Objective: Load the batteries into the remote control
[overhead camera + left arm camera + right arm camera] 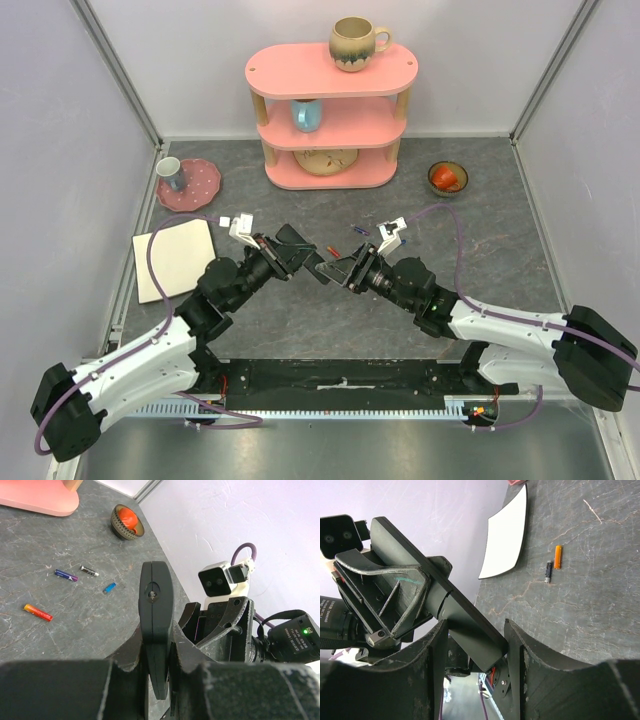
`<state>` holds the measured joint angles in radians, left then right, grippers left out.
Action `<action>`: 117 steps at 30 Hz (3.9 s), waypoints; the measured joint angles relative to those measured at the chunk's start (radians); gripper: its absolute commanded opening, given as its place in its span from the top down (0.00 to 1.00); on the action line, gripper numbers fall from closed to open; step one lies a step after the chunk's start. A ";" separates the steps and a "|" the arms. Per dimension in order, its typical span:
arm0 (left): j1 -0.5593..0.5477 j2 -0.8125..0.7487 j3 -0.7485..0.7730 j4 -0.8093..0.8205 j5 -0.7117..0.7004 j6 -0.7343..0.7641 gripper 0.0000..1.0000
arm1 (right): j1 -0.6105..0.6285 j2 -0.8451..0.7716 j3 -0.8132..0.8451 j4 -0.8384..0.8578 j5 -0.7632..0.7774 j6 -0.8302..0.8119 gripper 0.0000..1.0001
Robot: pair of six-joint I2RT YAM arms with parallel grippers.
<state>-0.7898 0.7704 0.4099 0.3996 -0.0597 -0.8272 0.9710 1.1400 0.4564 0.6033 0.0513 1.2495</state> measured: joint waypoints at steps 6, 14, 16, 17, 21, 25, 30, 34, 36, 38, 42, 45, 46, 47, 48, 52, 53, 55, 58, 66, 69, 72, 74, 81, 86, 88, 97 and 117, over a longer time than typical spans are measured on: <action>0.003 -0.002 0.000 0.001 -0.002 -0.003 0.98 | -0.001 0.001 0.000 0.004 -0.002 0.000 0.43; 0.002 -0.003 0.000 0.000 -0.001 -0.004 0.98 | 0.000 0.000 0.002 -0.015 -0.008 -0.008 0.07; 0.002 -0.003 -0.001 0.000 -0.001 -0.004 0.98 | -0.001 -0.002 0.006 -0.040 -0.007 -0.013 0.04; 0.002 -0.003 -0.003 0.000 -0.001 -0.004 0.98 | -0.002 -0.005 0.011 -0.058 -0.007 -0.018 0.04; 0.002 -0.003 -0.010 -0.009 -0.005 -0.011 0.98 | -0.007 -0.035 0.083 -0.214 -0.006 -0.089 0.02; 0.018 0.003 -0.009 -0.031 0.013 -0.022 0.98 | -0.008 -0.083 0.255 -0.455 0.000 -0.262 0.05; 0.121 0.118 0.008 -0.032 0.185 -0.094 0.98 | 0.013 -0.148 0.447 -0.742 0.050 -0.526 0.06; 0.195 0.205 0.007 0.024 0.305 -0.167 0.98 | 0.068 -0.107 0.534 -0.918 0.121 -0.660 0.06; 0.203 0.240 0.007 0.066 0.358 -0.198 0.98 | 0.096 -0.074 0.538 -0.982 0.152 -0.698 0.08; 0.206 0.275 0.007 0.117 0.411 -0.228 0.98 | 0.115 -0.043 0.537 -1.036 0.173 -0.716 0.08; 0.206 0.342 0.008 0.204 0.494 -0.267 0.98 | 0.135 -0.009 0.535 -1.080 0.201 -0.733 0.08; 0.206 0.364 0.008 0.227 0.530 -0.286 0.98 | 0.144 -0.008 0.535 -1.083 0.214 -0.742 0.09; 0.206 0.365 0.008 0.232 0.536 -0.290 0.98 | 0.145 -0.006 0.535 -1.083 0.215 -0.745 0.10; 0.206 0.365 0.008 0.237 0.541 -0.292 0.98 | 0.145 -0.003 0.535 -1.083 0.215 -0.747 0.12; 0.206 0.365 0.009 0.243 0.545 -0.294 0.98 | 0.145 0.003 0.535 -1.083 0.215 -0.750 0.13; 0.206 0.365 0.010 0.254 0.561 -0.299 0.98 | 0.150 0.040 0.535 -1.082 0.212 -0.756 0.21; 0.206 0.365 0.010 0.255 0.562 -0.299 0.98 | 0.152 0.049 0.535 -1.082 0.211 -0.757 0.21; 0.206 0.365 0.010 0.254 0.564 -0.299 0.98 | 0.156 0.065 0.535 -1.081 0.208 -0.760 0.24; 0.206 0.365 0.011 0.253 0.565 -0.299 0.98 | 0.159 0.077 0.535 -1.072 0.204 -0.765 0.30; 0.206 0.365 0.016 0.253 0.563 -0.299 0.98 | 0.166 0.092 0.535 -1.053 0.186 -0.773 0.44; 0.206 0.365 0.016 0.253 0.559 -0.299 0.98 | 0.169 0.092 0.535 -1.052 0.181 -0.773 0.51; 0.206 0.364 0.020 0.241 0.555 -0.297 0.98 | 0.171 0.090 0.535 -1.052 0.183 -0.773 0.53; 0.206 0.359 0.031 0.218 0.550 -0.290 0.98 | 0.171 0.085 0.535 -1.053 0.183 -0.772 0.53; 0.206 0.315 0.073 0.163 0.542 -0.270 0.98 | 0.171 0.035 0.541 -1.051 0.192 -0.776 0.54; 0.212 0.309 0.080 0.161 0.549 -0.261 0.98 | 0.171 0.013 0.541 -1.056 0.192 -0.778 0.53; 0.238 0.310 0.080 0.142 0.535 -0.247 0.98 | 0.171 -0.006 0.541 -1.088 0.194 -0.779 0.53; 0.274 0.305 0.074 0.101 0.515 -0.214 0.98 | 0.167 -0.059 0.541 -1.155 0.276 -0.779 0.50; 0.306 -0.053 -0.174 0.055 0.577 -0.198 0.98 | -0.658 0.381 0.454 -1.094 0.339 -0.793 0.48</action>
<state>-0.4835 0.7177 0.2359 0.4549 0.5171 -1.0252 0.3134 1.5208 0.9104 -0.4911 0.3901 0.4564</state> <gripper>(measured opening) 0.187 0.522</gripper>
